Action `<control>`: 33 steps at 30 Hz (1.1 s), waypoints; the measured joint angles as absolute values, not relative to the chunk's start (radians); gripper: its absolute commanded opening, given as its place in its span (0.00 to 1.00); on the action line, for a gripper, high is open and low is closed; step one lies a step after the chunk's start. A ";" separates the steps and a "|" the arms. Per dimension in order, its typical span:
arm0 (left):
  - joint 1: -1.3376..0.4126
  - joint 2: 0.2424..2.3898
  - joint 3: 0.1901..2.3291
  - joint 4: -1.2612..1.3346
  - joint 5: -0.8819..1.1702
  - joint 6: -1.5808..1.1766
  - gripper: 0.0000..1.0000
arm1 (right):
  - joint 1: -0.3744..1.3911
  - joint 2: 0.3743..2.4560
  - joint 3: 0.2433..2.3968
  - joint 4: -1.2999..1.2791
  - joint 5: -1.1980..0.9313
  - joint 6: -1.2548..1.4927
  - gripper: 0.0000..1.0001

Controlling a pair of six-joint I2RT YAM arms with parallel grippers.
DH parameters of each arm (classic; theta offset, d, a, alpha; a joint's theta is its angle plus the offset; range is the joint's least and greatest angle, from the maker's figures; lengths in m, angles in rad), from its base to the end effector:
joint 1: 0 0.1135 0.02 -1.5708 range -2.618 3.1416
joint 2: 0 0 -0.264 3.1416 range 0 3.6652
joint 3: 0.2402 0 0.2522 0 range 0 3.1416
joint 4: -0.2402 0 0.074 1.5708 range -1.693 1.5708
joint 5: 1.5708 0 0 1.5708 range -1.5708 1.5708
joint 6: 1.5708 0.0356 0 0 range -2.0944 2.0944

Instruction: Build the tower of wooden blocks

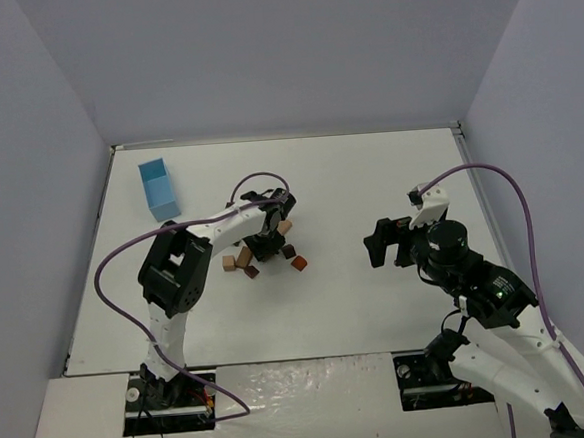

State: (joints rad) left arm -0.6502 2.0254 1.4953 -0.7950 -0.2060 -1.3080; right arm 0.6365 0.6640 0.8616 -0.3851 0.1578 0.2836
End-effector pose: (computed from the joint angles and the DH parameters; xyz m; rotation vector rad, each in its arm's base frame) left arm 0.3260 -0.2388 0.1730 -0.9489 2.6685 -0.1270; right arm 0.1221 0.0833 0.3628 -0.1980 1.7752 0.5291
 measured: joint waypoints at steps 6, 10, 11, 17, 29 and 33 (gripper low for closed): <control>-0.656 2.018 1.480 -0.776 -0.201 -1.264 0.01 | 0.636 0.666 0.862 -0.385 0.161 0.284 1.00; -0.672 2.005 1.458 -0.755 -0.190 -1.181 0.04 | 0.636 0.669 0.862 -0.385 0.169 0.283 1.00; -0.684 1.999 1.449 -0.750 -0.184 -1.156 0.05 | 0.636 0.670 0.862 -0.385 0.171 0.283 1.00; -0.788 1.940 1.365 -0.718 -0.157 -1.022 0.31 | 0.636 0.670 0.862 -0.385 0.179 0.283 1.00; -0.859 1.893 1.311 -0.729 -0.132 -0.916 0.67 | 0.636 0.679 0.862 -0.385 0.180 0.284 1.00; -0.858 1.893 1.319 -0.735 -0.136 -0.913 0.67 | 0.636 0.678 0.862 -0.385 0.180 0.285 1.00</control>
